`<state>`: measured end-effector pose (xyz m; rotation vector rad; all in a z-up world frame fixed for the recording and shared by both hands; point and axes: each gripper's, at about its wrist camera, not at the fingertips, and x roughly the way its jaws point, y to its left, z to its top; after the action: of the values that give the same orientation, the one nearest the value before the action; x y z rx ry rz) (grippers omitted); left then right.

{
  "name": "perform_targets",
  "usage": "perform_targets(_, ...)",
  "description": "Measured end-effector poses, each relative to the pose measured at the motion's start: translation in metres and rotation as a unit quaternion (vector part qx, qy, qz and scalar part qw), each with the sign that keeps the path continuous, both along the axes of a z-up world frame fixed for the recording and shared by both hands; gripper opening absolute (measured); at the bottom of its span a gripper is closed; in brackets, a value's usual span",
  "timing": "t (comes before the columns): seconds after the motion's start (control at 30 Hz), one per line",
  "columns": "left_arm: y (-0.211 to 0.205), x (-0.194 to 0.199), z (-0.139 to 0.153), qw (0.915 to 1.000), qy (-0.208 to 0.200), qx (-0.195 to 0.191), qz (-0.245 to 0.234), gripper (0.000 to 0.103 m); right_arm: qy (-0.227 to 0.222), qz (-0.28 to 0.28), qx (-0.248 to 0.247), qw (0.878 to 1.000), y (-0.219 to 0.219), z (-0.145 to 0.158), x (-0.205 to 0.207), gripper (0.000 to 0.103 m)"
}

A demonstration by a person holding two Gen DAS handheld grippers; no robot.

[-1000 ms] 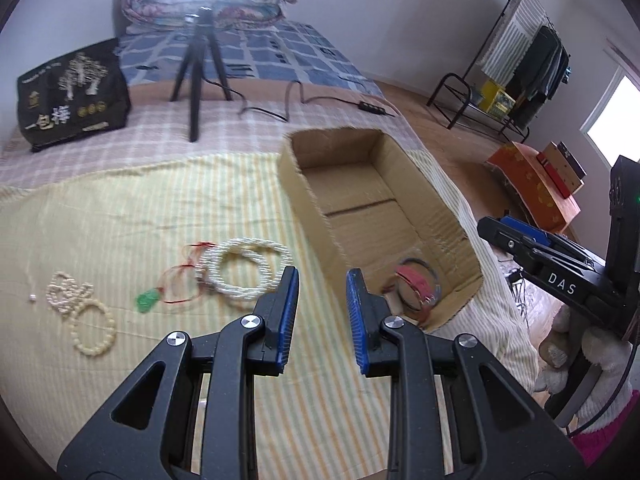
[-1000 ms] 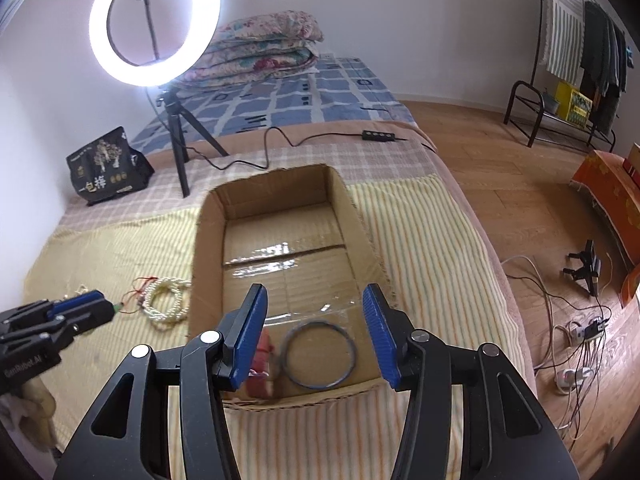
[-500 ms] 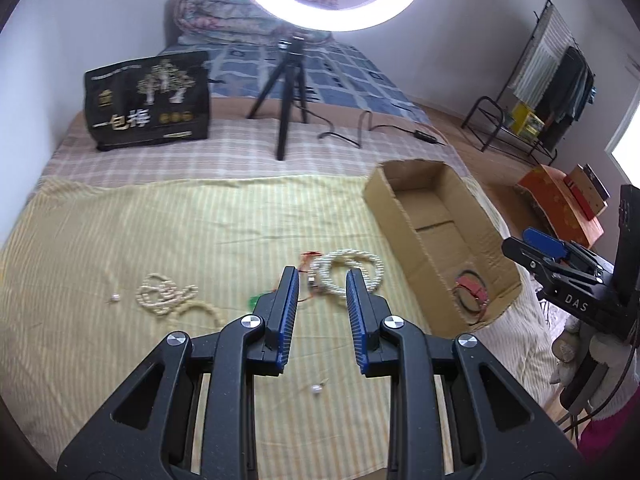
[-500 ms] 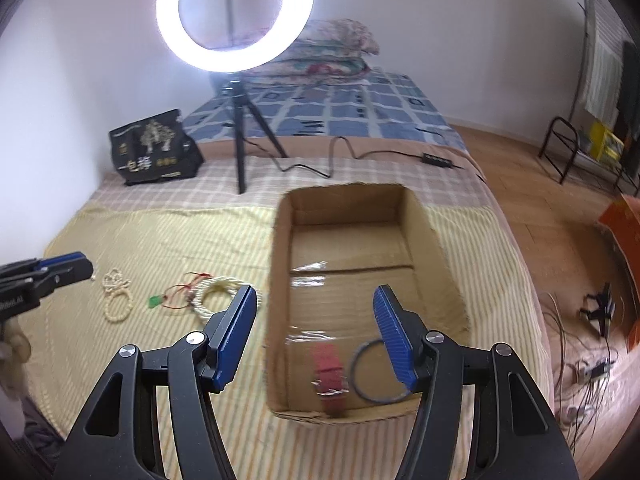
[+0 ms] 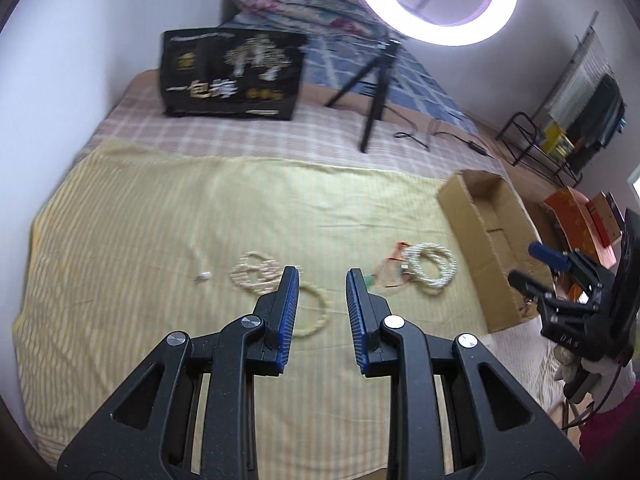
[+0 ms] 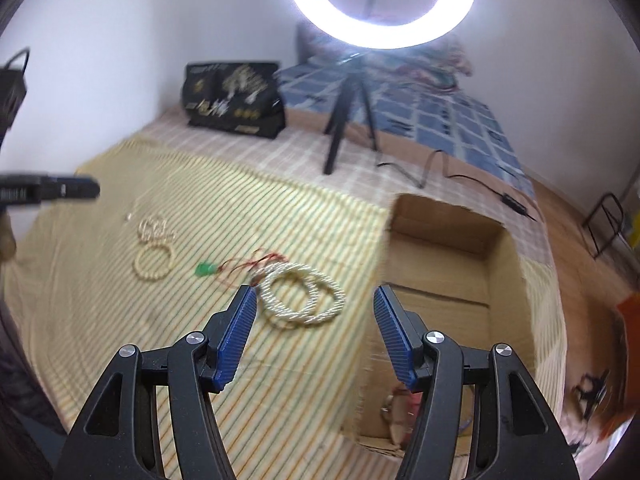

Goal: Organize jewelry
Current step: 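Withdraw both grippers from the box and move toward the pearl bracelets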

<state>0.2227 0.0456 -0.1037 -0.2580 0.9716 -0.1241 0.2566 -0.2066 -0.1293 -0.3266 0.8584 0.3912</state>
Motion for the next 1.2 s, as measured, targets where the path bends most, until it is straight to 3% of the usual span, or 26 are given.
perform_targets(0.27,0.039,0.002,-0.031,0.9981,0.049,-0.019,0.033,0.023,0.042,0.047,-0.047,0.997,0.037,-0.028,0.007,0.06)
perform_targets(0.67,0.014,0.022,-0.088,0.99,0.136,-0.028,0.024,0.023,0.117,0.064,-0.043,0.99,0.035,-0.06,0.027,0.06)
perform_targets(0.77,0.011,0.026,-0.097,0.9886,0.147,-0.023,0.025,0.023,0.124,0.073,-0.044,0.989,0.039,-0.065,0.031,0.052)
perform_targets(1.2,0.005,0.038,-0.116,0.9851,0.169,-0.025,0.022,0.023,0.14,0.084,-0.095,0.982,0.059,-0.099,0.045,0.052)
